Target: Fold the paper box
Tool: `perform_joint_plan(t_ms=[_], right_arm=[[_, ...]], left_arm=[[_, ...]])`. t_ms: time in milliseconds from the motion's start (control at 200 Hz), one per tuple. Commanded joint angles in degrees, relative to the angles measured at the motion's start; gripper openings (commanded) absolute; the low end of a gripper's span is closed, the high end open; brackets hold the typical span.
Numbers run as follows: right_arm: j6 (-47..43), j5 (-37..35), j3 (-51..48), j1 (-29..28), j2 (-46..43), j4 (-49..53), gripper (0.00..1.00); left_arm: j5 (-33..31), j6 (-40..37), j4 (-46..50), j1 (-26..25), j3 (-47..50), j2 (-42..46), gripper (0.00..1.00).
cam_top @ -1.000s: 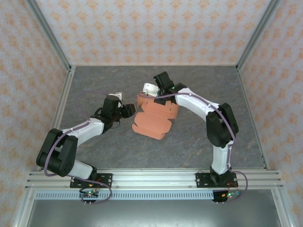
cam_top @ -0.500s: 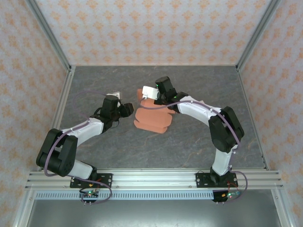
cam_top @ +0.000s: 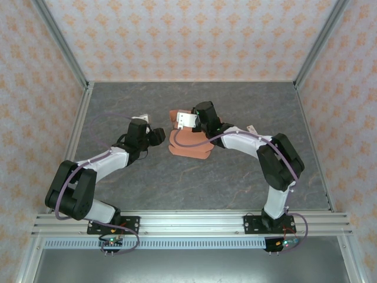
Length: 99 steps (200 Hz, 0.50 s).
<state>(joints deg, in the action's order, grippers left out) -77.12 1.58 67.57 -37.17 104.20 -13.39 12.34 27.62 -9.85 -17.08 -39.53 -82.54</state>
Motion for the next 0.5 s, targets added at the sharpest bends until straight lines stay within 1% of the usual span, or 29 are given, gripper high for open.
perform_joint_plan(t_ms=[0, 120, 355, 490], right_arm=[[-1.6, -0.7, -1.6, -0.5, 0.4, -4.9, 0.00], [-1.9, -1.1, -2.3, -0.6, 1.3, -5.9, 0.00], [-2.2, -3.0, 0.3, -0.5, 4.2, -5.4, 0.00], [-2.4, -2.7, 0.5, -0.5, 4.9, -5.4, 0.00]], left_arm=[[-2.0, 0.5, -0.9, 0.5, 0.6, 0.1, 0.54], [-1.8, 0.7, -1.1, 0.5, 0.8, -0.2, 0.54], [-1.6, 0.7, -0.8, 0.5, 1.1, 0.0, 0.54], [-1.9, 0.6, -0.7, 0.4, 1.2, 0.3, 0.54]])
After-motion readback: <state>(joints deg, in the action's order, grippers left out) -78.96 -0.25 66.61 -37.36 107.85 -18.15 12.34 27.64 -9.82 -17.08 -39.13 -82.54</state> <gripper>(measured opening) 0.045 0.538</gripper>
